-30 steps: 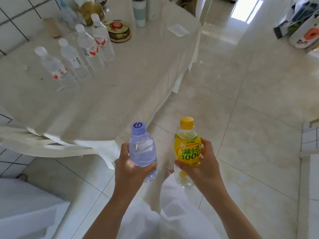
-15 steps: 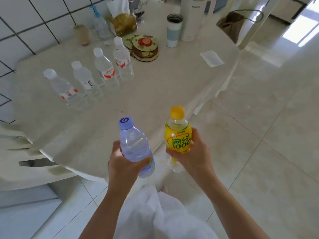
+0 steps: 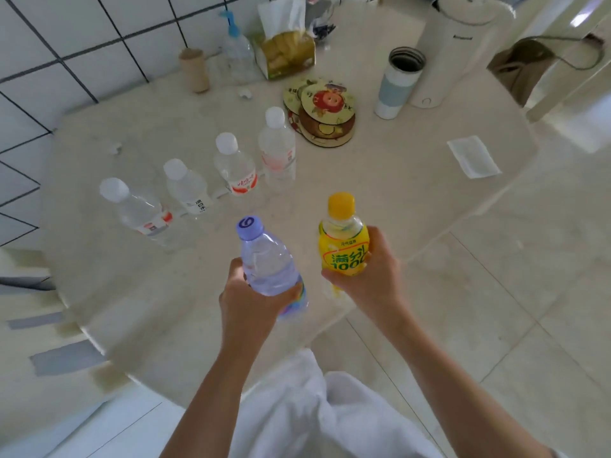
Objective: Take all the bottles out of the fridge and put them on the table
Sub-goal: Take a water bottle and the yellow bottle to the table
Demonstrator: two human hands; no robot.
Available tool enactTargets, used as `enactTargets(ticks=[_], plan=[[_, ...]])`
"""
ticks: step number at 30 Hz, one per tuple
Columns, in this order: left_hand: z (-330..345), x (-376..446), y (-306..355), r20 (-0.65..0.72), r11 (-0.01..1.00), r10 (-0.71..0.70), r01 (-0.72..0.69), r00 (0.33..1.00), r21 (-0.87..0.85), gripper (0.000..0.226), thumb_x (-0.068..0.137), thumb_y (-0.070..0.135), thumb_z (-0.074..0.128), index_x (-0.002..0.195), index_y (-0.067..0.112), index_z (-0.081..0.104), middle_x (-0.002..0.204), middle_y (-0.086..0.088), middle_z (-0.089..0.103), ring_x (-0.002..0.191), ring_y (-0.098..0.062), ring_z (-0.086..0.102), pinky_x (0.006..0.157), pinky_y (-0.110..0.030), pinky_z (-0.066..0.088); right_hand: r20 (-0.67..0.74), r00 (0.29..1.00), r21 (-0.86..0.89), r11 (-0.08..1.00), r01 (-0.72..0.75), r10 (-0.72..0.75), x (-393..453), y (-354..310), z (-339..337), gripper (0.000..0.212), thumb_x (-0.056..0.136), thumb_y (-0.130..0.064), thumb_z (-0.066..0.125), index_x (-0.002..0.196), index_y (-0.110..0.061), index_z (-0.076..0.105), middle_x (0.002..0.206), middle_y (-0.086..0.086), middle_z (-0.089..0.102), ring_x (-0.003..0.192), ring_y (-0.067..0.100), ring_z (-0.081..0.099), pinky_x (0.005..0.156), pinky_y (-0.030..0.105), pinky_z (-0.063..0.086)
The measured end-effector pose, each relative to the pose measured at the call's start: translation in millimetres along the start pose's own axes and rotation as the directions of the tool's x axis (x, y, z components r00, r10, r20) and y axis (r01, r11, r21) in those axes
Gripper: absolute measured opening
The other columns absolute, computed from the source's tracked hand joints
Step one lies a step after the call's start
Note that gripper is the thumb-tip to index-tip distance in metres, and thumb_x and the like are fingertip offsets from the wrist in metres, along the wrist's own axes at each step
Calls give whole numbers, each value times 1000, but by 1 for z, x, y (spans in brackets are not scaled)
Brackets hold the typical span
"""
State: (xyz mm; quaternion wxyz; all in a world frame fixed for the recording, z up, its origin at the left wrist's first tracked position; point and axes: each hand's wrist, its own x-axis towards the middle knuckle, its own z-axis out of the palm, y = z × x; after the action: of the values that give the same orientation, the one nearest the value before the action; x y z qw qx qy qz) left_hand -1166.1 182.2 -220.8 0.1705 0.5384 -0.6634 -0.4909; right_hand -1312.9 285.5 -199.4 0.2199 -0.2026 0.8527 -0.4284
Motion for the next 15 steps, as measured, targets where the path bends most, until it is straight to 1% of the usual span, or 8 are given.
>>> enactTargets(ticks=[2,3,5,7,9,11,13,15], plan=[[3,21,5,-22,1000,-7,6,1000,-5,57,47,53,74,88,20,53,72,8,59,66,-14,58,60,-27,43,17,1000,-24,999,24,-24,20,-8,3,66,56,-22,87,111,-30,51,83,-19,57,79,10,57,60,15,38],[5,30,8,-34,1000,-4,4,999,6,54,50,49,78,89,20,53,72,7,59,67,-14,59,59,-25,43,27,999,-34,999,33,-32,30,-11,5,67,56,-22,87,112,-30,51,83,-20,56,79,8,55,59,9,36],[11,48,13,-72,999,13,-10,997,39,49,57,33,87,90,19,53,71,8,59,67,-7,60,56,-14,40,45,997,-30,998,60,-59,51,-16,10,67,56,-20,88,112,-28,50,82,-24,53,77,5,52,58,3,34],[18,62,16,-113,998,36,-30,993,59,49,59,22,88,92,16,53,70,12,57,64,2,58,54,-7,38,70,994,-24,996,92,-90,68,-19,15,68,57,-19,88,113,-27,50,81,-28,51,76,1,48,59,0,34],[28,74,15,-136,998,29,-21,990,66,50,57,20,87,94,10,55,68,13,56,64,9,56,54,-4,37,103,989,-18,994,104,-102,83,-21,18,68,58,-18,87,114,-26,50,81,-29,50,77,0,47,60,0,34],[39,85,14,-159,998,9,2,987,68,50,56,23,84,96,8,57,67,14,54,64,13,54,53,-4,36,136,984,-6,993,116,-114,99,-21,23,68,59,-17,87,114,-25,49,84,-27,52,80,2,51,60,2,35],[48,97,13,-194,998,-24,34,981,47,53,57,24,84,100,12,56,72,16,54,67,12,55,56,-2,36,168,976,11,990,141,-141,115,-20,30,67,58,-15,87,112,-27,48,86,-26,53,80,0,52,61,2,37],[55,106,11,-213,997,-23,39,977,71,56,58,24,86,104,13,56,77,15,53,68,2,56,60,0,35,208,965,35,987,157,-161,129,-19,36,68,58,-12,86,109,-31,45,87,-26,54,77,-4,52,62,2,38]])
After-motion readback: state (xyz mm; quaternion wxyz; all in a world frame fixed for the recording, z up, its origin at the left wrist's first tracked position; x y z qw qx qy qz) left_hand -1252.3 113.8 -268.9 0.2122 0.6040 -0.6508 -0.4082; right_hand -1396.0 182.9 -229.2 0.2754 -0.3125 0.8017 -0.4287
